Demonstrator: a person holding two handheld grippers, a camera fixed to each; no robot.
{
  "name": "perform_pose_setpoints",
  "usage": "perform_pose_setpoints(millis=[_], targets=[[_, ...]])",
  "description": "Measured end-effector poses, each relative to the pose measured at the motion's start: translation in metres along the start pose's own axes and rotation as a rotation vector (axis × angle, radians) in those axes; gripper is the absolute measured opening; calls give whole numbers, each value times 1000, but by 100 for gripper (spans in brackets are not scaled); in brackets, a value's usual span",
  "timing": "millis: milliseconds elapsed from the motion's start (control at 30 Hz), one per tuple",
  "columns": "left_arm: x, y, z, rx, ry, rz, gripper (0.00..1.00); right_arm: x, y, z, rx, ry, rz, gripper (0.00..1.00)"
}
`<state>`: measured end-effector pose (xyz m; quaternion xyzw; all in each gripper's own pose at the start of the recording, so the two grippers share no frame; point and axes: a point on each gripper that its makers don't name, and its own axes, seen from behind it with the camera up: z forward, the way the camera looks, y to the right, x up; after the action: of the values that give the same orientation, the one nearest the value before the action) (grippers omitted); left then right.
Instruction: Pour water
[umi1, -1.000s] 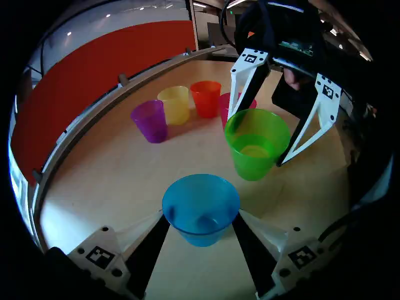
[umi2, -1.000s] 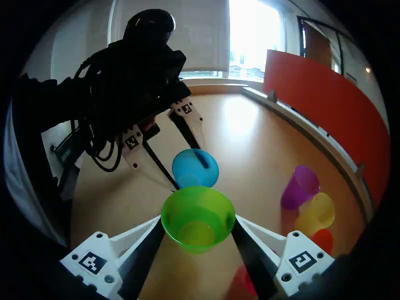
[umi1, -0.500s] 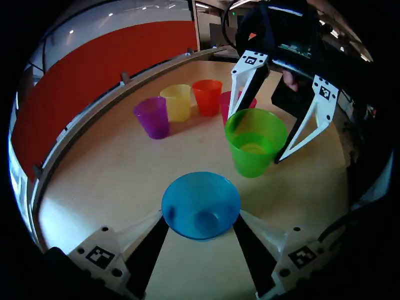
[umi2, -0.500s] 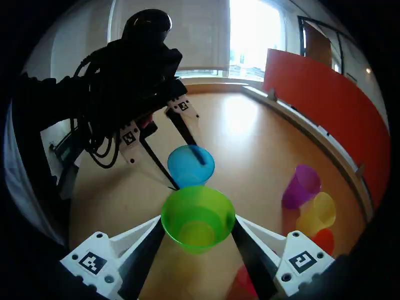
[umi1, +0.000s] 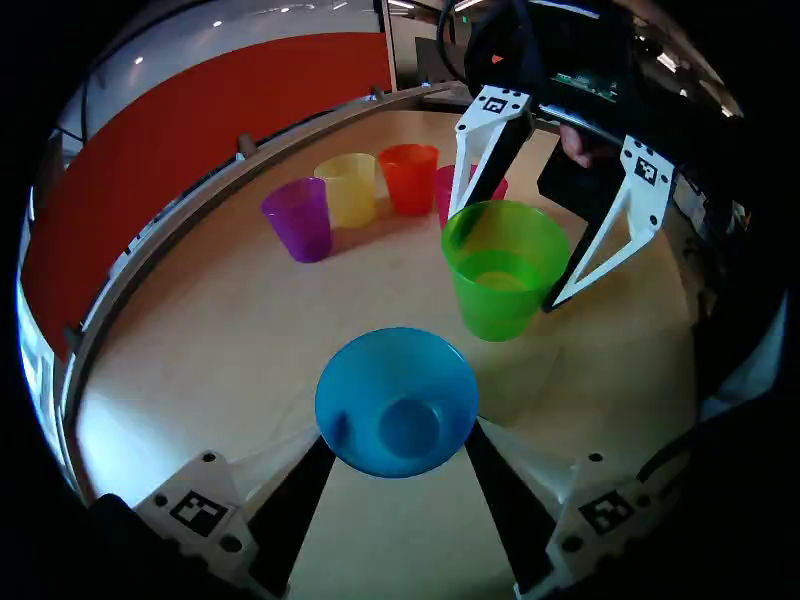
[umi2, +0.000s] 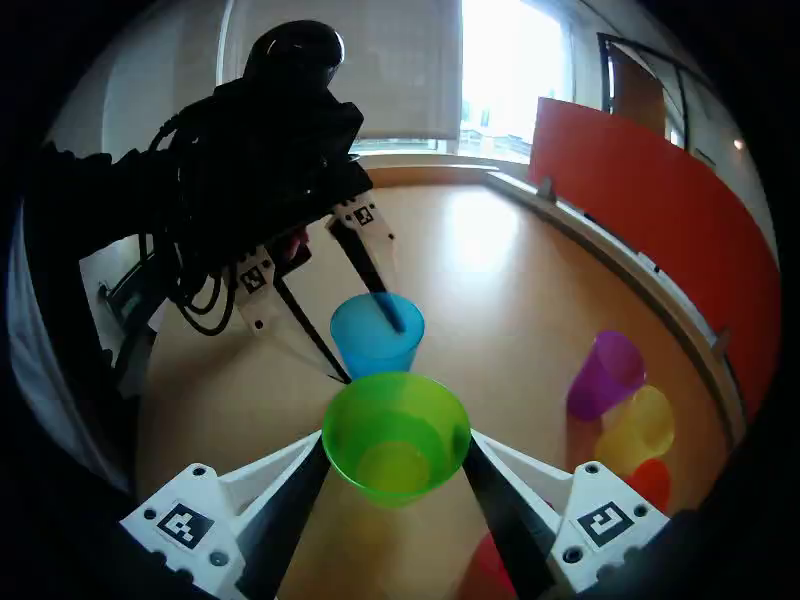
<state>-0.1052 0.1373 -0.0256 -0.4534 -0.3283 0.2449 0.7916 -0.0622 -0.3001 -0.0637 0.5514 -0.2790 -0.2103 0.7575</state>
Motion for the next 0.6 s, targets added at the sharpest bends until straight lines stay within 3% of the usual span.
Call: perform_pose_setpoints(millis=[600], targets=[[-18, 4, -4, 1, -48, -3, 86, -12, -4, 11, 10, -11, 14, 91]])
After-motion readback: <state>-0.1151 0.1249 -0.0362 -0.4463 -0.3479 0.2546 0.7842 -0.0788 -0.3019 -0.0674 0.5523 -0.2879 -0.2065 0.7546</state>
